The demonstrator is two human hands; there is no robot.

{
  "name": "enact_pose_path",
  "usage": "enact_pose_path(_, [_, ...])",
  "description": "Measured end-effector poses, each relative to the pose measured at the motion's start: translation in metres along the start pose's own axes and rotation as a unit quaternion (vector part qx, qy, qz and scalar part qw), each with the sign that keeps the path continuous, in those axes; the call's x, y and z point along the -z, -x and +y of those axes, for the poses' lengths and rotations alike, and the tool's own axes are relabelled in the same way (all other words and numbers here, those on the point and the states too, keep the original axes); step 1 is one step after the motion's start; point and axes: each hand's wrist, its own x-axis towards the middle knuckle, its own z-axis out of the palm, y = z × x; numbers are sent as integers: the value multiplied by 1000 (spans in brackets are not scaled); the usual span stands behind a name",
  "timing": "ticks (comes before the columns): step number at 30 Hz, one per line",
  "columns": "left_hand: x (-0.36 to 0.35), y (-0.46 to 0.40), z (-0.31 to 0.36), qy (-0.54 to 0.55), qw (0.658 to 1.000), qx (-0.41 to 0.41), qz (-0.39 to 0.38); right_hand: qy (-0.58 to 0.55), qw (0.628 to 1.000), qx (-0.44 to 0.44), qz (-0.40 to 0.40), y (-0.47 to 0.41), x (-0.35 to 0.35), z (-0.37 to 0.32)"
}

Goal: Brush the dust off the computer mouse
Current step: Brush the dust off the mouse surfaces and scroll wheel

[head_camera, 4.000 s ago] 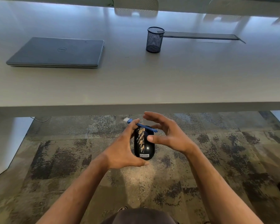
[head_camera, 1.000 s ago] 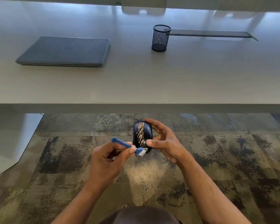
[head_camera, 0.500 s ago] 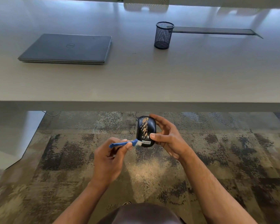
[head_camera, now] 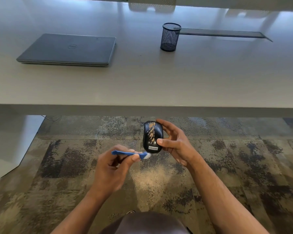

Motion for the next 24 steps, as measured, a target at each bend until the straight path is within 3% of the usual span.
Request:
enact_pose_path(3, [-8,-2,-2,1,999,-30,-26,-4,1000,3,-4,0,-2,0])
enact_pose_path(7, [-6,-7,-8,-21,999,-31,2,-26,1000,9,-2,0,-4,0])
enact_pose_path(13, [0,-18,-13,-13,989,106,101,-23,1000,9,-5,0,-2,1])
enact_pose_path(15, [3,-19,-12,5,989,111,100,-24,1000,9,-5,0,-1,1])
enact_pose_path(24, [-16,-2,-4,-23,993,-113,-30,-13,1000,6,10,-3,-8,-1])
